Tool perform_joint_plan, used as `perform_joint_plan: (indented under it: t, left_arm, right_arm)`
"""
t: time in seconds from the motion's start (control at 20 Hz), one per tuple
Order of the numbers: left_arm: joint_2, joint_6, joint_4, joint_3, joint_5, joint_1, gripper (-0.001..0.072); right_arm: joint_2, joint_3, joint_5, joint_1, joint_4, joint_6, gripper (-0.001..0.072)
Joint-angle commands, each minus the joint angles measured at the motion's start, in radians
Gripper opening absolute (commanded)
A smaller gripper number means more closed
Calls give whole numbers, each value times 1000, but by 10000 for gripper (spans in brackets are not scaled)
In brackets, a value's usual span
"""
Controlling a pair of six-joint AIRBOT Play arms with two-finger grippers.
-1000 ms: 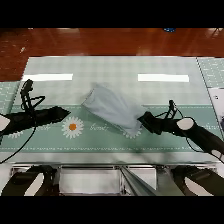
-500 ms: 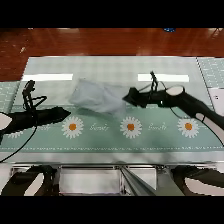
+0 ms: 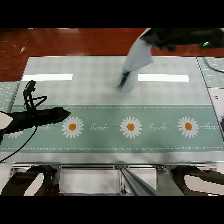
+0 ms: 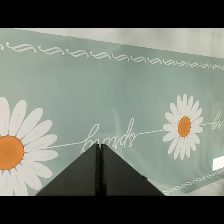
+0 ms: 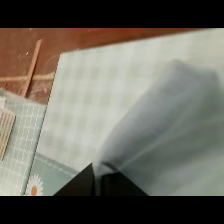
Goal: Fold the shirts.
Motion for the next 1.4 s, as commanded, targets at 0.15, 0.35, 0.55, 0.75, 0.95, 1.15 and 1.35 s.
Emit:
perform_joint_plan:
  t: [0.15, 0.35, 0.55, 0.75, 0.95, 1.15, 1.35]
  left_arm:
    - [0, 57, 0, 0, -40, -2, 19]
    - [0, 56, 0, 0, -30, -2, 18]
    - [0, 57, 0, 0, -29, -2, 19]
    - [0, 72, 0, 0, -30, -2, 18]
    - [0, 75, 0, 0, -30, -2, 18]
    - [0, 75, 0, 0, -30, -2, 18]
    - [0, 75, 0, 0, -35, -2, 18]
  right_arm:
    - [137, 103, 240, -355, -80, 107, 20]
    - [219, 102, 421, -567, -182, 156, 20]
    - [273, 101, 659, -674, -465, 215, 19]
    - [336, 16, 782, -793, -601, 223, 19]
    - [481, -266, 782, -956, -727, 234, 19]
    - [618, -575, 758, -1170, -844, 231, 20]
    - [717, -822, 624, -1374, -930, 220, 20]
